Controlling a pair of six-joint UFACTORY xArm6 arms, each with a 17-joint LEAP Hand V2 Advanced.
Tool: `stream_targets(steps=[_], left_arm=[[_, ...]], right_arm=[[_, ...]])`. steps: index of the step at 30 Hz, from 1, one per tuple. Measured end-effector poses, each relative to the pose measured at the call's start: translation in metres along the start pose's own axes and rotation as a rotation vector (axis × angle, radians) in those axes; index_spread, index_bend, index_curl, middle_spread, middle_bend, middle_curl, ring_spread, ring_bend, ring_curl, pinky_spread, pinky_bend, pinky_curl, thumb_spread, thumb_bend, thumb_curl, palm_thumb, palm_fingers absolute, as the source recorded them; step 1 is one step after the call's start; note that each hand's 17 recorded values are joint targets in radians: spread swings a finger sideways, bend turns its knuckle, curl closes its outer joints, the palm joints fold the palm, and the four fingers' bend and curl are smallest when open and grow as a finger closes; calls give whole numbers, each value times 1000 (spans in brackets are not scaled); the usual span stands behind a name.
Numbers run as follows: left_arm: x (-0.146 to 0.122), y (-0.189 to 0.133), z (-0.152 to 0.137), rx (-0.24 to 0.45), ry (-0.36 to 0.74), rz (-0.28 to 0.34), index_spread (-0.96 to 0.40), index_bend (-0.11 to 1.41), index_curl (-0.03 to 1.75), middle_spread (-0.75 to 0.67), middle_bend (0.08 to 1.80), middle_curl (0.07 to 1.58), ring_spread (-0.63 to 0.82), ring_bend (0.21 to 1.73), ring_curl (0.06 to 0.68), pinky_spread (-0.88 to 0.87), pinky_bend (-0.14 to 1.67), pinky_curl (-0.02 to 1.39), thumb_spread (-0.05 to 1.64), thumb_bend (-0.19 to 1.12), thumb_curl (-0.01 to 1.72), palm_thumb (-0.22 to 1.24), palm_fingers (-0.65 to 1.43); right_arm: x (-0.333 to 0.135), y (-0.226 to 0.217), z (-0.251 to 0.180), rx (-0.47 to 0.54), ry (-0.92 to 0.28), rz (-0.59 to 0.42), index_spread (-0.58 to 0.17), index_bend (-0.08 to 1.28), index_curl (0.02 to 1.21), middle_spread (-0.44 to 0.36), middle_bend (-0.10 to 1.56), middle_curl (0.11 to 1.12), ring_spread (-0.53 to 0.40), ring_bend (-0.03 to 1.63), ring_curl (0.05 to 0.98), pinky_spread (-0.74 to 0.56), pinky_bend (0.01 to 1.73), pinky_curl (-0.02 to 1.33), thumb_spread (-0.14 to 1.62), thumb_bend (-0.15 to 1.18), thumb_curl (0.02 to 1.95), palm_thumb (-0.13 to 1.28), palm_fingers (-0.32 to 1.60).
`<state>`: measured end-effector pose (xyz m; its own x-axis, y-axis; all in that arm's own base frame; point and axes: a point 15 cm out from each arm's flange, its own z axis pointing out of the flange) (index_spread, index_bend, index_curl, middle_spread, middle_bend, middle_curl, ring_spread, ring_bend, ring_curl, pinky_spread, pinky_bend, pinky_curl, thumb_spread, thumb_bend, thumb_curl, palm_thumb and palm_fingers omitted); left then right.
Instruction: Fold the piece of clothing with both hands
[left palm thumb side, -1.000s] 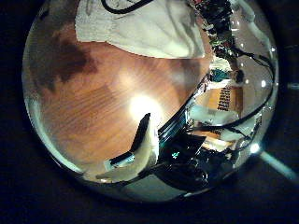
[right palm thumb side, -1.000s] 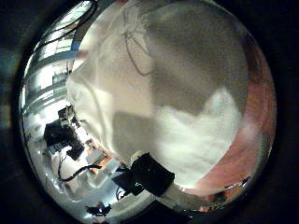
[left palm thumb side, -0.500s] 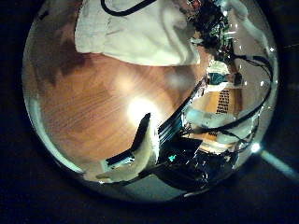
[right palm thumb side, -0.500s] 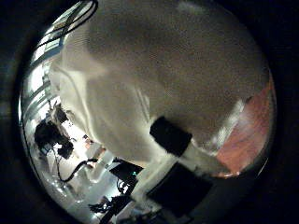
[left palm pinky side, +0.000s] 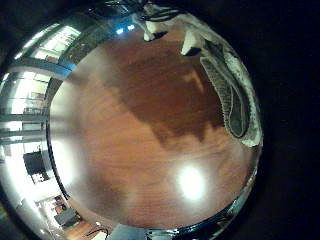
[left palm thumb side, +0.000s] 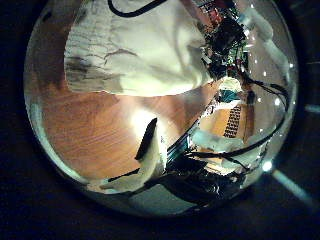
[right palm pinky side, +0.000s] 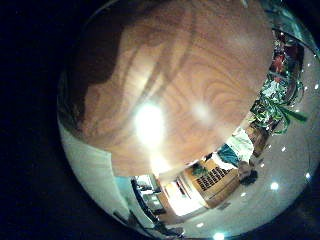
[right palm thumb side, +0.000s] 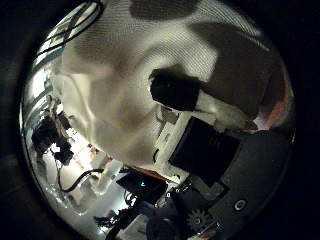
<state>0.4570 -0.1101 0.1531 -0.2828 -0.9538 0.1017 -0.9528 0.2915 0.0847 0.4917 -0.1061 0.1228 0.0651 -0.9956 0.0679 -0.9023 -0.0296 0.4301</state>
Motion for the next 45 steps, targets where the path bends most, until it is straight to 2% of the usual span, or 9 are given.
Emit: stream_targets(steps=[5, 9, 18, 21, 25, 31, 37, 45], left_arm=[[1, 5, 14, -41, 1, 4, -53, 186, 384, 280, 163, 247, 482, 550, 213, 541, 309, 321, 1204, -18, 303, 249, 54], [12, 14, 11, -44, 3, 31, -51, 184, 382, 283, 164, 246, 480, 559, 215, 544, 322, 323, 1204, -18, 303, 249, 57], [26, 44, -15, -24, 15, 75, -50, 185, 379, 287, 169, 251, 480, 564, 213, 542, 327, 321, 1202, -18, 302, 247, 64], [22, 50, -22, -17, 14, 76, -50, 186, 380, 282, 170, 253, 478, 566, 212, 541, 326, 319, 1201, -18, 303, 247, 67], [3, 57, -29, -11, 19, 47, -51, 186, 381, 279, 171, 254, 478, 565, 210, 541, 325, 318, 1202, -19, 303, 243, 68], [-32, 74, -38, -5, 32, -1, -51, 186, 382, 278, 170, 255, 477, 566, 208, 540, 326, 316, 1203, -18, 305, 240, 69], [-54, 93, -36, -3, 48, -37, -51, 185, 382, 278, 170, 255, 477, 568, 206, 540, 327, 315, 1203, -17, 307, 239, 68], [-58, 109, -35, 3, 55, -51, -51, 185, 383, 278, 170, 255, 477, 569, 204, 540, 328, 313, 1204, -17, 307, 238, 68]], right_arm=[[13, 0, 0, 12, -8, 21, -363, 969, 530, -191, 1106, 750, -244, 1270, 599, -272, 1236, 631, 1101, 61, 486, 982, 1171], [28, 4, 0, 18, -19, 43, -342, 1053, 607, -179, 1187, 788, -244, 1323, 643, -244, 1292, 691, 1092, 58, 539, 1018, 1093], [85, 22, 3, 42, -63, 135, -309, 1122, 720, -161, 1278, 830, -248, 1379, 720, -206, 1319, 812, 1085, 28, 642, 1030, 1004], [90, 25, -4, 57, -64, 116, -302, 1136, 745, -158, 1290, 837, -245, 1392, 737, -195, 1313, 850, 1085, 19, 672, 1031, 988], [87, 28, -23, 91, -61, 86, -295, 1145, 771, -155, 1311, 843, -242, 1401, 756, -186, 1310, 896, 1087, 6, 709, 1030, 979], [58, 39, -74, 176, -101, 49, -285, 1148, 796, -148, 1330, 841, -237, 1401, 773, -179, 1294, 958, 1079, 1, 768, 1049, 1009], [-3, 53, -140, 241, -137, -42, -275, 1128, 806, -141, 1334, 828, -231, 1388, 781, -175, 1259, 1010, 1057, -5, 825, 1055, 1044], [-131, 69, -195, 290, -90, -225, -273, 1098, 812, -135, 1340, 805, -224, 1368, 787, -172, 1205, 1051, 1024, -5, 893, 1045, 1092]])
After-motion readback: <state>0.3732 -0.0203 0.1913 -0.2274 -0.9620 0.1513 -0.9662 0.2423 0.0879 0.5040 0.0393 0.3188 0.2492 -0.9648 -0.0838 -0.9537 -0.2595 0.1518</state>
